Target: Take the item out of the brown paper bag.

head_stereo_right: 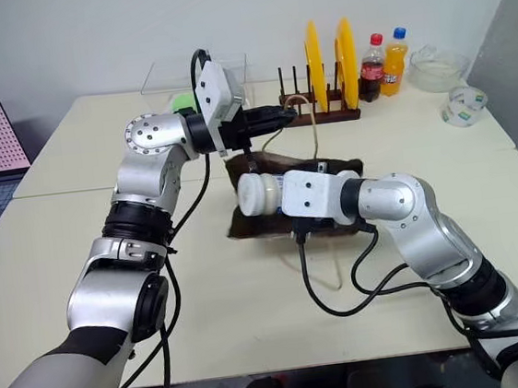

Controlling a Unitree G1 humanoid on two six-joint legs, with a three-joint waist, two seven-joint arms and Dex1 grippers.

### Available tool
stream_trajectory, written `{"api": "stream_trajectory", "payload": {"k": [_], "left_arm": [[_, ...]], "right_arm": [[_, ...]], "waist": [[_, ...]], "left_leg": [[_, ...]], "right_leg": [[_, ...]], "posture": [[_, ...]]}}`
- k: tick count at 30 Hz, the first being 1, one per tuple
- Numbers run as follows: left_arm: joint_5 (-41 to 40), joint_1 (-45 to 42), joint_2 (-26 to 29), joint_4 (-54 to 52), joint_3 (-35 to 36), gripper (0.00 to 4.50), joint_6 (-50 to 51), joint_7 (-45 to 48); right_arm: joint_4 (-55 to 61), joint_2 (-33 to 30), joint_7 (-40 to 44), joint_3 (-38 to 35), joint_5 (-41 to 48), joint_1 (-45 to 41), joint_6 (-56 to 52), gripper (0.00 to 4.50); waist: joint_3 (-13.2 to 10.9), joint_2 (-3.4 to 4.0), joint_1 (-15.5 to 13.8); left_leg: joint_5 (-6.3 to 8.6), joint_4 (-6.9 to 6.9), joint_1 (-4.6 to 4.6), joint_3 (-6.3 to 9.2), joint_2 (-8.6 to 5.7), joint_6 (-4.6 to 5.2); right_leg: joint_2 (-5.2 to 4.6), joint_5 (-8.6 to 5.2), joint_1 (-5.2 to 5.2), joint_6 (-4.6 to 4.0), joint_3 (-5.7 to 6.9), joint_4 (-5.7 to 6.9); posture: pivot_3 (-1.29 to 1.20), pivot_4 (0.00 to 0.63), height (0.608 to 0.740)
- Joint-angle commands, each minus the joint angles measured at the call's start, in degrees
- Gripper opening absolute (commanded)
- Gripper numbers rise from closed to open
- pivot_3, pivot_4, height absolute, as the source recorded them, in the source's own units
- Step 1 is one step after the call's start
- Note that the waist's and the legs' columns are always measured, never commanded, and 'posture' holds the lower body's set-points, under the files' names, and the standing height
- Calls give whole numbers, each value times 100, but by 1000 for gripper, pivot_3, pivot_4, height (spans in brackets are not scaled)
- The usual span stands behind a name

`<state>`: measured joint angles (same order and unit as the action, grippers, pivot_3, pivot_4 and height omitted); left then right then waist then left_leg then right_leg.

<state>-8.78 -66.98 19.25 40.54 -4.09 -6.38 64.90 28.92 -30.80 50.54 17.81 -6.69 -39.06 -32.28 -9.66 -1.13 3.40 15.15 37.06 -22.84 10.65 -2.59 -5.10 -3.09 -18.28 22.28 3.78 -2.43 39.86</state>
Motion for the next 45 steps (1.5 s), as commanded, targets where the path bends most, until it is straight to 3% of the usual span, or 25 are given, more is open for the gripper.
{"api": "stream_trajectory", "payload": {"k": [1,8,11,14,17,23,29,34,41,45], "left_arm": [[49,-157,-3,47,26,0,-178,-73],[164,-262,-27,316,26,0,-341,-162],[192,-263,-13,337,23,0,-340,-187],[215,-248,1,333,30,0,-334,-196],[216,-241,12,333,36,0,-335,-193],[209,-225,15,321,31,0,-348,-179],[197,-159,43,215,29,0,-344,-127],[187,-166,63,152,32,0,-348,-100],[184,-169,59,95,29,0,-335,-53],[183,-161,56,57,25,0,-317,-48]], "right_arm": [[481,259,-226,-893,645,-263,-271,3001],[789,644,-641,-2074,1875,-449,-1117,3001],[691,506,-1016,-2821,2100,-689,-1270,3001],[438,-143,-1196,-3494,2046,-736,-1226,3001],[130,-1127,-1061,-3741,1766,-243,-929,3001],[-577,-2592,-903,-3369,721,1513,74,3001],[-1465,-3198,-1003,-2346,-355,2769,1009,3001],[-1977,-3126,-855,-1691,-615,2794,1440,3001],[-2616,-2724,-584,-1499,-423,2369,1663,3001],[-2826,-2683,-450,-1495,-412,2274,1754,4406]], "waist": [[0,0,0],[0,1,0],[-1,1,-2],[-1,2,-17],[-1,1,-57],[0,3,-4],[0,5,80],[-1,6,132],[-1,5,142],[-1,6,140]], "left_leg": [[0,1,0,0,-1,0],[-1,0,0,3,-1,-1],[-1,0,0,2,-2,-1],[-1,0,-1,2,-6,-1],[0,-1,-5,1,-11,0],[0,0,-4,-14,-11,7],[0,1,6,-32,-8,27],[-8,3,5,-33,-7,15],[-8,4,7,-33,-6,14],[-8,5,8,-32,-6,14]], "right_leg": [[0,0,0,0,0,3],[-1,0,2,0,2,7],[-2,0,4,-1,0,9],[-4,0,2,-1,1,7],[-7,0,2,-1,2,2],[-7,0,2,0,-7,10],[-7,0,1,0,-21,17],[-7,0,1,0,-23,17],[-6,0,-4,1,-22,13],[-6,0,-4,1,-21,14]], "posture": [[0,150,740],[0,150,740],[0,150,740],[0,150,740],[0,150,740],[0,150,740],[0,150,740],[0,150,740],[0,150,740],[0,150,740]]}}
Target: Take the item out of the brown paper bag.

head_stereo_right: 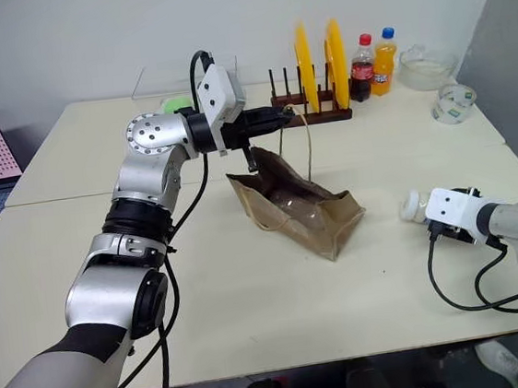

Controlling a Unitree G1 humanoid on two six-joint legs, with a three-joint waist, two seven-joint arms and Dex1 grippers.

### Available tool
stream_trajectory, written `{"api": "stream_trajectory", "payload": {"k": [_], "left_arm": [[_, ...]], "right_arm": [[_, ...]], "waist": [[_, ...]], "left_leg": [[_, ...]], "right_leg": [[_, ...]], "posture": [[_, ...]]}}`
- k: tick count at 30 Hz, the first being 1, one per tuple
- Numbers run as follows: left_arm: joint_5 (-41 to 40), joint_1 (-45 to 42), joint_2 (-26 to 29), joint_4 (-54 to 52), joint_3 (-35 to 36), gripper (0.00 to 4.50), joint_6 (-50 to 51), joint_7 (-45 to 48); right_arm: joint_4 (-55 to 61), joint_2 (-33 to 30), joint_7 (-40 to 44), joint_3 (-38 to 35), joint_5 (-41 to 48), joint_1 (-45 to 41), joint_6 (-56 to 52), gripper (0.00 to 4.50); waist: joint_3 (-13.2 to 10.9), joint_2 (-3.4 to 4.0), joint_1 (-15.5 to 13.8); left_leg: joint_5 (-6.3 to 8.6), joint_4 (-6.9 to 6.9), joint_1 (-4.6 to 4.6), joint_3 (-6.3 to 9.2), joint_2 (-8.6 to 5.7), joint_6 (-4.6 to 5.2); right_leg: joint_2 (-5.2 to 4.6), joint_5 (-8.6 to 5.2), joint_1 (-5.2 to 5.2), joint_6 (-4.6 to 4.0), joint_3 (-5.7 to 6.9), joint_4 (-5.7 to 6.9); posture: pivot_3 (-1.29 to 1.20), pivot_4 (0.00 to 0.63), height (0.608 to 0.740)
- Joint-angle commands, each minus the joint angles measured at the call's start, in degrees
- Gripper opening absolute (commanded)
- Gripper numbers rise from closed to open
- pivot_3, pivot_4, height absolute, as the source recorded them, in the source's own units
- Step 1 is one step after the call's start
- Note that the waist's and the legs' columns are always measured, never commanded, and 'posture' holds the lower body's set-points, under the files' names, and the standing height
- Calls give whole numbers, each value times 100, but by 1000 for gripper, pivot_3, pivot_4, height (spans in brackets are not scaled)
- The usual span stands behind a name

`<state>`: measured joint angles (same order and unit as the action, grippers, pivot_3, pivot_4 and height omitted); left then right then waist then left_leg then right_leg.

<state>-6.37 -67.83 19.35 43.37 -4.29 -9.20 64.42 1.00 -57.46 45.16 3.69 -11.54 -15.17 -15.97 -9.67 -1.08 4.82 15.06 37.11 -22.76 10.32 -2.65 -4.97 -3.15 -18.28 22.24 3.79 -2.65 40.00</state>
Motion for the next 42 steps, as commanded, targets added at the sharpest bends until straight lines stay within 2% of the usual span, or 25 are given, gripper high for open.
{"api": "stream_trajectory", "payload": {"k": [1,7,12,14,17,21,24,25,29,37,39,42], "left_arm": [[-58,-70,45,-240,43,0,-32,-1],[-56,-62,46,-283,43,0,6,-23],[-37,-6,59,-370,42,0,28,-83],[-71,28,41,-402,63,0,36,-100],[-120,89,30,-440,64,0,67,-31],[-144,105,65,-434,52,0,180,84],[-188,55,128,-392,85,0,351,192],[-215,20,167,-386,110,389,460,244],[-325,-61,429,-517,176,1449,808,502],[-715,193,1088,-1141,629,3710,1373,414],[-806,633,1232,-1706,884,3710,1646,-24],[-644,1760,1182,-2873,1099,3710,2001,-1010]], "right_arm": [[-53,-17,101,-94,70,-118,145,4486],[272,-110,219,-490,319,-7,13,4486],[1972,-140,669,-1891,1358,621,-1095,4486],[2870,210,684,-2603,2149,732,-1876,4486],[3973,802,353,-3211,3130,642,-2642,4486],[5230,1732,-575,-3367,4296,347,-3446,4486],[5727,2078,-1053,-3132,4678,357,-3633,4486],[5821,2126,-1195,-2999,4733,424,-3625,4500],[5900,2189,-1644,-2666,5002,635,-3474,4500],[5873,2085,-1927,-2567,5065,951,-3136,4500],[5845,2098,-1994,-2585,4962,1132,-2985,4500],[5730,2504,-2430,-2546,4571,1449,-2539,4500]], "waist": [[0,0,-1],[0,0,-3],[0,0,-20],[0,-1,-27],[0,-1,-27],[0,-1,-25],[0,-1,-32],[1,-2,-31],[1,-1,-17],[1,-1,-8],[2,2,-3],[17,19,-8]], "left_leg": [[0,0,0,1,1,0],[0,0,-1,2,0,0],[0,-1,-5,2,0,0],[0,0,-5,3,1,1],[1,1,-3,7,4,2],[2,8,-2,10,2,3],[1,8,-2,14,2,3],[2,8,-3,16,1,3],[8,7,-1,16,0,16],[8,6,2,16,4,16],[8,4,3,18,6,16],[7,-4,15,18,14,14]], "right_leg": [[0,0,0,0,2,0],[0,0,0,0,1,0],[0,0,0,0,4,-1],[0,0,-2,0,4,-1],[1,0,-9,0,9,-1],[1,0,-11,0,9,3],[0,0,-11,0,11,3],[1,0,-11,0,13,3],[1,0,-9,0,13,6],[4,0,-8,-1,14,9],[4,0,-9,0,13,8],[3,0,-15,-1,7,8]], "posture": [[0,150,740],[0,150,740],[0,150,740],[0,150,740],[0,150,740],[0,150,740],[0,150,740],[0,150,740],[0,150,740],[0,150,740],[0,150,740],[0,150,740]]}}
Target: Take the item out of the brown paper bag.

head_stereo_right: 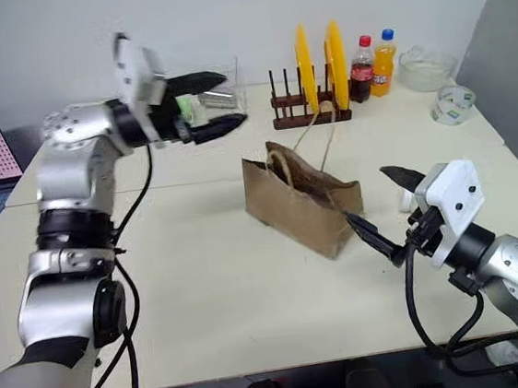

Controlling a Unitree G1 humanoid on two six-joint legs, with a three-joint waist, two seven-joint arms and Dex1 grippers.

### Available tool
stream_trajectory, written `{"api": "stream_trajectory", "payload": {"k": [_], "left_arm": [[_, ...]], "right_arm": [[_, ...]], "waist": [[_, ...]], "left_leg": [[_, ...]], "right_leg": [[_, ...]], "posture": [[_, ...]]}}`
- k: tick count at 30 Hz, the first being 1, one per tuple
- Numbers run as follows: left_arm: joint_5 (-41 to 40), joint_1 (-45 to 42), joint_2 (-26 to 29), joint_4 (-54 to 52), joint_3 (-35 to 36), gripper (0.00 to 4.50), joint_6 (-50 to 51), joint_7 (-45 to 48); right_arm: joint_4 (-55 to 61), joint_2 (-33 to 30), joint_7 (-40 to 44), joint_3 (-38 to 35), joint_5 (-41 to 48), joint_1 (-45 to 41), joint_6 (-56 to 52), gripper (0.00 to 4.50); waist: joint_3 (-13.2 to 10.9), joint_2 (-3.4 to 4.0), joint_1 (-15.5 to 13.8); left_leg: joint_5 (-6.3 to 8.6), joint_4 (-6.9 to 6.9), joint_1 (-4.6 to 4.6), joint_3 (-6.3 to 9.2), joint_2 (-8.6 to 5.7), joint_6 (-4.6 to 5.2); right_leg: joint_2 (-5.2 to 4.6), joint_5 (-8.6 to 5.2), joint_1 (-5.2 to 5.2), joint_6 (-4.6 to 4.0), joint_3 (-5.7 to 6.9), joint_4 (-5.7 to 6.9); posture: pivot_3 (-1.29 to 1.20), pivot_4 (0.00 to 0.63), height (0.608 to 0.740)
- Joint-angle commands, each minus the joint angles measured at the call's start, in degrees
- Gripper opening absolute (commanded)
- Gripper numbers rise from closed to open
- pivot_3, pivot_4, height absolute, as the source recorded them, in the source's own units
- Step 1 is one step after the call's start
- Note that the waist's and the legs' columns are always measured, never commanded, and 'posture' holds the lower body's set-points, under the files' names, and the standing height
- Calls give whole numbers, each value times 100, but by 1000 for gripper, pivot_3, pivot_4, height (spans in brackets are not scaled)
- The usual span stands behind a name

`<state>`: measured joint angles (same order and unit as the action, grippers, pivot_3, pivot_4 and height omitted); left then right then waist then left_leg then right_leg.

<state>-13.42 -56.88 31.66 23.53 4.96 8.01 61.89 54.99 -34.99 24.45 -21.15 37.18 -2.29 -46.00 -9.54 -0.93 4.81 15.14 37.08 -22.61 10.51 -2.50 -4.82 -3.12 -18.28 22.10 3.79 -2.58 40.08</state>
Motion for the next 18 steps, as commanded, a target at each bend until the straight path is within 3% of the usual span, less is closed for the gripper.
{"api": "stream_trajectory", "payload": {"k": [1,4,8,13,15,18], "left_arm": [[147,1002,-97,-1204,194,3710,393,-1073],[537,2264,-374,-2116,195,3710,881,-2198],[775,3548,-587,-3105,120,3710,1026,-2855],[728,4181,-897,-3298,132,3710,717,-3233],[698,4269,-1008,-3265,155,3710,592,-3359],[609,4226,-1179,-3131,248,3710,515,-3576]], "right_arm": [[288,358,-472,6,-515,322,627,4500],[-9,766,-713,442,-1575,1206,1612,4500],[-530,1491,-1105,1003,-2465,1951,2732,4500],[-1132,2120,-1325,1590,-3059,2118,3748,4500],[-1265,2187,-1304,1694,-3166,2117,3954,4500],[-1468,2167,-1209,1776,-3277,2086,4205,4500]], "waist": [[6,6,-20],[12,3,-67],[15,1,-120],[20,6,-188],[23,9,-188],[23,9,-195]], "left_leg": [[0,-1,4,2,7,0],[1,1,6,5,3,2],[0,-4,5,0,3,0],[-1,-8,43,-4,4,0],[1,-22,96,-12,-1,2],[1,-23,96,-12,-1,2]], "right_leg": [[-1,0,-3,0,-1,0],[-2,0,-7,0,-1,0],[-1,0,-2,0,-6,-3],[-1,4,-32,-7,-6,-1],[1,3,-80,-7,-8,-15],[3,3,-80,-7,-8,-16]], "posture": [[0,150,740],[0,150,740],[0,150,740],[0,150,740],[0,150,740],[0,150,740]]}}
